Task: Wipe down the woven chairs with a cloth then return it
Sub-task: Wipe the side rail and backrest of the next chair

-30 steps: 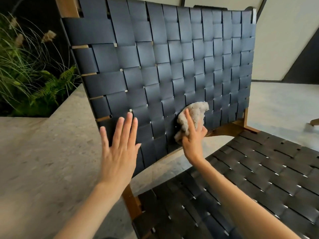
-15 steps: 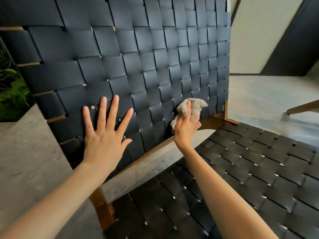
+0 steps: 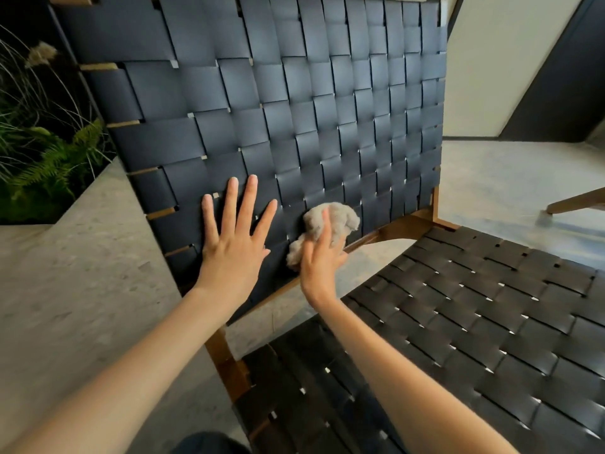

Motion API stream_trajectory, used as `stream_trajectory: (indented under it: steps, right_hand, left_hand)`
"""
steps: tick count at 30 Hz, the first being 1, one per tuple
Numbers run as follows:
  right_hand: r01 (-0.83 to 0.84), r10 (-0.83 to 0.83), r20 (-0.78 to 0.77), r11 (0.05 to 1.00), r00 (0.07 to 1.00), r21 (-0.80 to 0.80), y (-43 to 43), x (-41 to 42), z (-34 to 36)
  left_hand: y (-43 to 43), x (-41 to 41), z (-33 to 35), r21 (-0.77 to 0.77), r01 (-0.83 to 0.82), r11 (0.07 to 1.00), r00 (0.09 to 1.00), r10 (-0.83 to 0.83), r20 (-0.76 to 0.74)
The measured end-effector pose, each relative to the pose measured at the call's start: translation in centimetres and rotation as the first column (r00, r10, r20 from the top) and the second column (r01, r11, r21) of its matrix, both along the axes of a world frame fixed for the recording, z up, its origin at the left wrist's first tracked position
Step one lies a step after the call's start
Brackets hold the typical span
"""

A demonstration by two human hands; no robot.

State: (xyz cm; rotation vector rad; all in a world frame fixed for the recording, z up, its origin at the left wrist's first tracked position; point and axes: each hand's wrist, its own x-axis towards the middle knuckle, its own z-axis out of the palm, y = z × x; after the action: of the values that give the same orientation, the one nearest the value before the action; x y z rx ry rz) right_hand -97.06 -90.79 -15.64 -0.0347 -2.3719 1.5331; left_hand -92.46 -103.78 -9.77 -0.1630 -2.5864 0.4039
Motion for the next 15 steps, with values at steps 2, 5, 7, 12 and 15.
stream_trajectory:
  steps: [2, 5, 7, 12, 15]
  right_hand:
    - [-0.107, 0.109, -0.027, 0.992, 0.994, 0.06, -1.9, 2.5, -0.8]
    - [-0.189, 0.192, -0.03, 0.977, 0.981, 0.095, -4.7, 6.0, -0.8]
    - [-0.245, 0.255, -0.05, 0.959, 0.966, 0.145, -6.1, 8.0, -0.6]
    - [-0.416, 0.44, -0.11, 0.89, 0.891, 0.187, -6.0, 12.5, -0.7]
    - [-0.417, 0.465, -0.178, 0.874, 0.867, 0.251, -5.7, 13.4, -0.2]
  left_hand:
    - [-0.3, 0.1, 0.1, 0.024, 0.066, 0.998, 0.998, -0.066, -0.002]
    - [-2.8, 1.1, 0.5, 0.073, 0.228, 0.971, 0.973, -0.226, -0.039]
    - [-4.9, 2.2, 0.8, 0.201, 0.363, 0.91, 0.931, -0.363, -0.037]
    - [-9.2, 6.2, 1.0, 0.281, 0.494, 0.823, 0.862, -0.506, -0.031]
    - [-10.8, 7.9, 0.5, 0.385, 0.47, 0.794, 0.876, -0.472, -0.097]
